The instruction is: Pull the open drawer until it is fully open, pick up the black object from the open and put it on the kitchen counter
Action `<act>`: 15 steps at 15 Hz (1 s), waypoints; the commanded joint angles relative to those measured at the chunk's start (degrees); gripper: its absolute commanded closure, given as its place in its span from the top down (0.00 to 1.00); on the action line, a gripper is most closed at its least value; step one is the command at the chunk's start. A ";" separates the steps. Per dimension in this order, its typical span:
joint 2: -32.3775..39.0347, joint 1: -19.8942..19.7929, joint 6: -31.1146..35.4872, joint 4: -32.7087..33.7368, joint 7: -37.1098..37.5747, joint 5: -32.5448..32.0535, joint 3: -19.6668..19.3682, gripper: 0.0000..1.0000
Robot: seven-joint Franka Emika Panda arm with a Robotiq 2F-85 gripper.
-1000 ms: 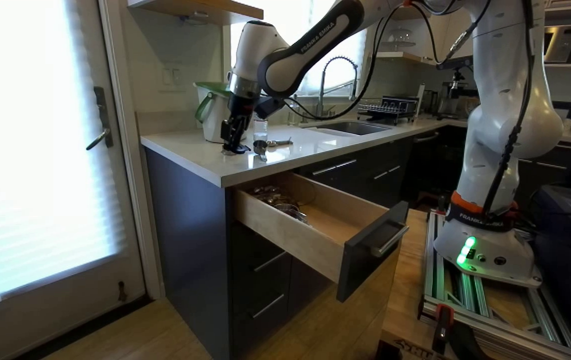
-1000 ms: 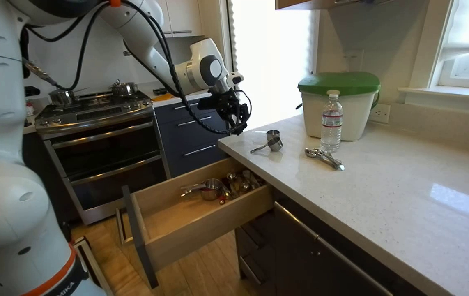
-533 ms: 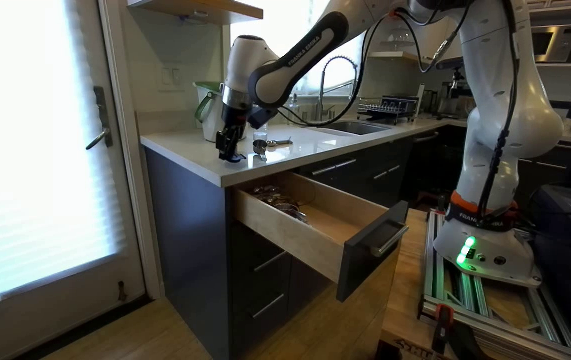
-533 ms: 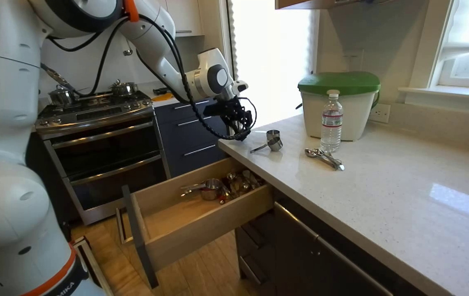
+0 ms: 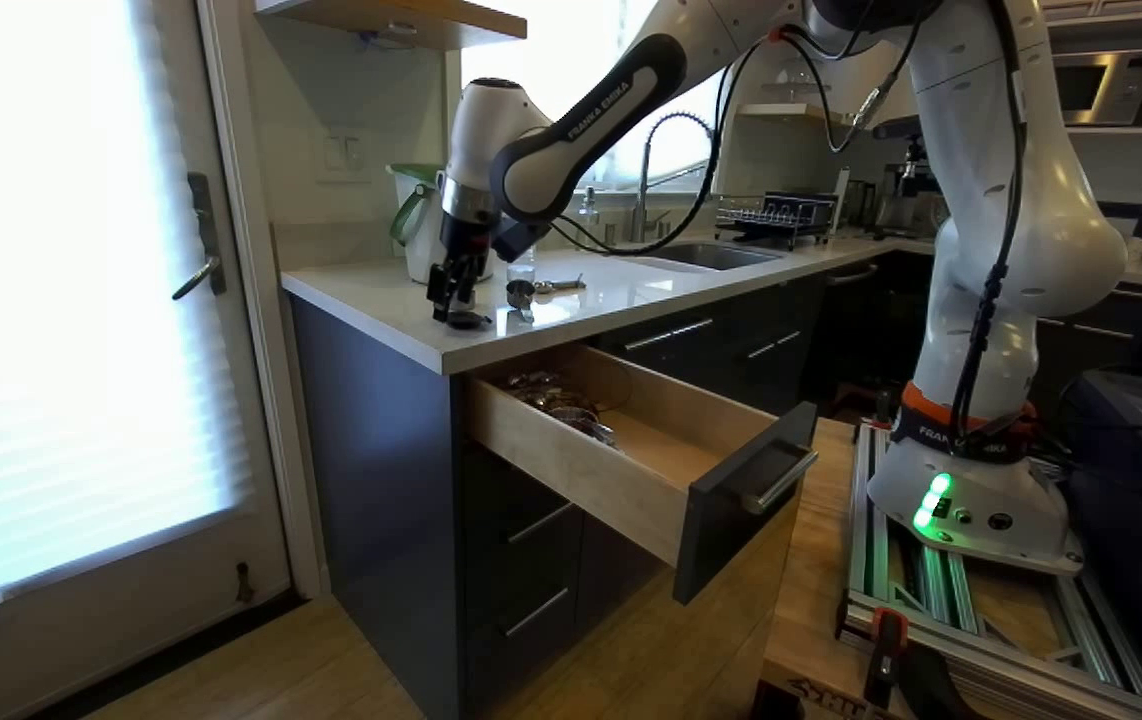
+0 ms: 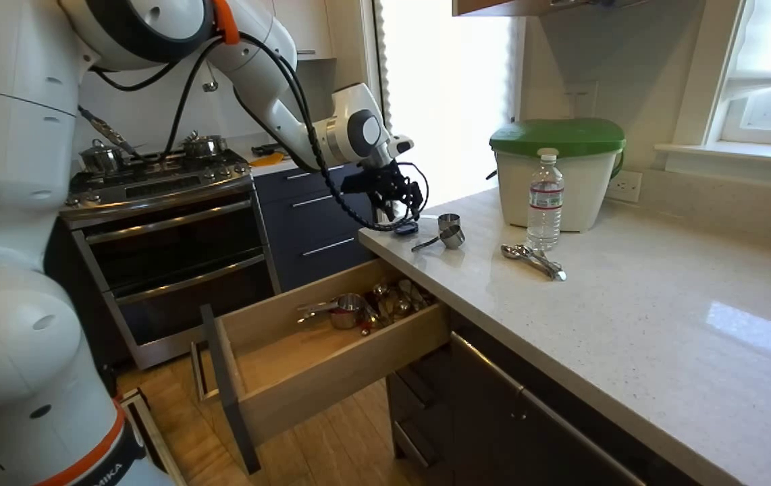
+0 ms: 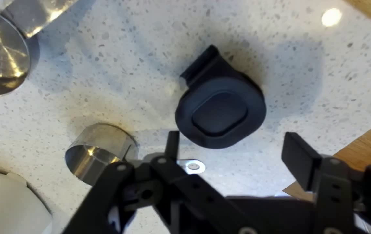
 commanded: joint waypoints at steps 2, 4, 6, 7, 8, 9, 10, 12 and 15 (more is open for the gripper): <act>-0.14 0.03 -0.28 0.77 -1.36 1.41 -0.10 1.00; -1.69 -0.30 -1.26 -0.02 -0.96 2.74 0.17 1.00; -4.35 -1.08 -3.72 -1.81 -0.79 6.04 0.92 1.00; -5.86 -1.28 -4.59 -2.92 -0.09 7.29 0.82 1.00; -7.57 -1.34 -4.49 -4.24 1.20 7.88 0.29 1.00; -9.40 -1.81 -3.86 -5.68 1.75 9.15 0.20 1.00; -11.61 -2.28 -3.38 -7.57 2.29 10.12 0.02 1.00; -16.04 -4.09 -2.42 -11.37 0.23 15.15 1.34 1.00; -22.80 -4.81 -2.48 -17.52 -0.20 18.94 1.36 1.00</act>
